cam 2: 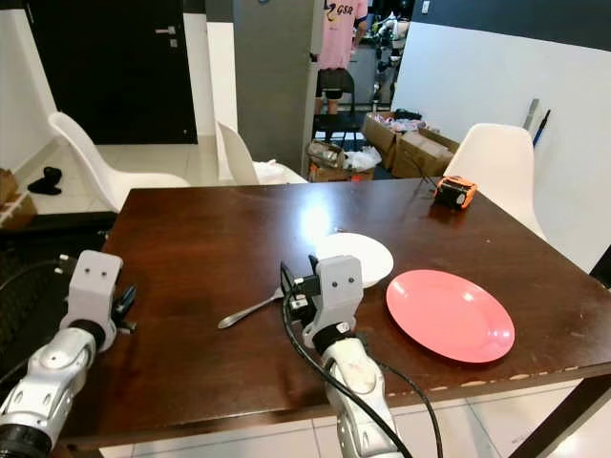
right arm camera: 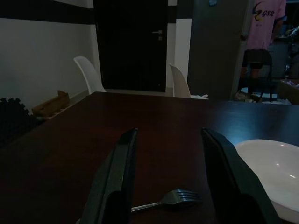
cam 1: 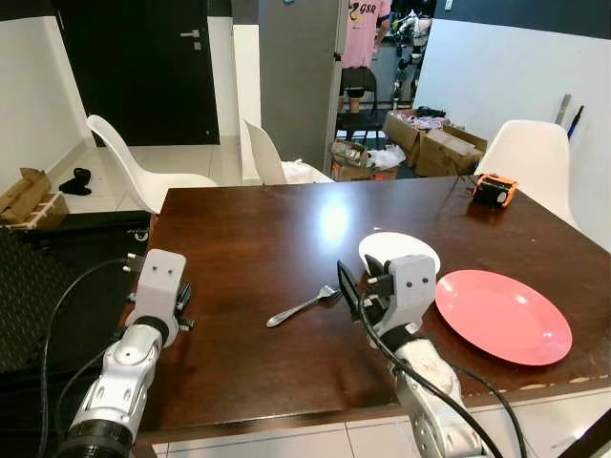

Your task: Setting the table

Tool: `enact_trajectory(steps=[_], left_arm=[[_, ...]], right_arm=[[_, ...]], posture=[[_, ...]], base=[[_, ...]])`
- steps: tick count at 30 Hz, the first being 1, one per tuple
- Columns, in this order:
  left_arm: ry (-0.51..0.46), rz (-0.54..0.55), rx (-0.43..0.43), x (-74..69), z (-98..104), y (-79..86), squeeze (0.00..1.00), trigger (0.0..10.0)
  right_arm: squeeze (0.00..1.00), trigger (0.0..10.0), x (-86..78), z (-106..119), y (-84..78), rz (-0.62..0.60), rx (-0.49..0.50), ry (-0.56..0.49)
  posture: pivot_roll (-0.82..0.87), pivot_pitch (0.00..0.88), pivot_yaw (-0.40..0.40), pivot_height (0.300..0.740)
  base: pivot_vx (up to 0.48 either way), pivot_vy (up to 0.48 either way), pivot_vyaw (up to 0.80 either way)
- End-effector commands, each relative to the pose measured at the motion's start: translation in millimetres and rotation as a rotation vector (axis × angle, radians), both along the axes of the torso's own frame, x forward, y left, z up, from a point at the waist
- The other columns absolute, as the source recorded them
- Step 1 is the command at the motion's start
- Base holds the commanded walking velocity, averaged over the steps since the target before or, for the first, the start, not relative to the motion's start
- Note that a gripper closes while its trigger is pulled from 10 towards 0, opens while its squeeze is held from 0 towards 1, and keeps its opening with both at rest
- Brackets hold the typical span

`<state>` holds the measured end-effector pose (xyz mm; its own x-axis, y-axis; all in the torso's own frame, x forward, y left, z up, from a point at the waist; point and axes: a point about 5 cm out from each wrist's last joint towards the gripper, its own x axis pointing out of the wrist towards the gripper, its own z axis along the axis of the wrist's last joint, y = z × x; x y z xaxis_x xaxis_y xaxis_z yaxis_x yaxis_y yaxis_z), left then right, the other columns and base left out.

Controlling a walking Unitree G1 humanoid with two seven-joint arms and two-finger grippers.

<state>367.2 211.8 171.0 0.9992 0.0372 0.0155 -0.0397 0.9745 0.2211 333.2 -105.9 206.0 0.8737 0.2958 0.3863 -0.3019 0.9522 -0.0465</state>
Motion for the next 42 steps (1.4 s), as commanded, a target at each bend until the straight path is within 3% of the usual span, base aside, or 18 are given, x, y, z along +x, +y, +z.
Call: enact_trajectory(steps=[1,2,3,7,12,19,42], left_arm=[[0.028,-0.004,0.007,-3.3,-6,0.2,0.0,9.1],[0.028,-0.004,0.007,-3.3,-6,0.2,0.0,9.1],[0.034,-0.007,-0.017,-5.1,-8,-1.9,0.0,10.0],[0.017,-0.051,-0.09,-14.6,-10,-12.4,0.0,10.0],[0.004,-0.08,-0.086,-22.7,-13,-20.7,0.0,10.0],[0.013,-0.078,-0.085,-22.2,-16,-22.6,0.0,10.0],[0.053,-0.039,-0.093,-18.4,-19,-22.1,0.0,10.0]], right_arm=[[0.0,10.0,0.6,-7,-0.5,-0.004,0.009,0.027],[0.0,10.0,0.6,-7,-0.5,-0.004,0.009,0.027],[0.0,10.0,1.1,-13,-1.6,-0.013,0.023,0.056],[0.0,10.0,-1.5,-22,-3.5,-0.02,0.031,0.091],[0.0,10.0,-2.4,-24,-3.7,-0.02,0.037,0.1],[0.0,10.0,-1.8,-24,-0.4,-0.003,0.038,0.101],[0.0,10.0,-3.8,-25,-0.6,0.0,0.041,0.101]], posture=[[0.03,0.093,0.061,0.74],[0.03,0.093,0.061,0.74],[0.03,0.092,0.061,0.74],[0.03,0.095,0.062,0.74],[0.03,0.095,0.058,0.74],[0.03,0.09,0.056,0.74],[0.02,0.078,0.06,0.74]], base=[[0.0,0.0,0.0],[0.0,0.0,0.0],[0.0,0.0,0.0],[0.0,0.0,0.0],[0.0,0.0,0.0],[0.0,0.0,0.0],[0.071,-0.351,0.0]])
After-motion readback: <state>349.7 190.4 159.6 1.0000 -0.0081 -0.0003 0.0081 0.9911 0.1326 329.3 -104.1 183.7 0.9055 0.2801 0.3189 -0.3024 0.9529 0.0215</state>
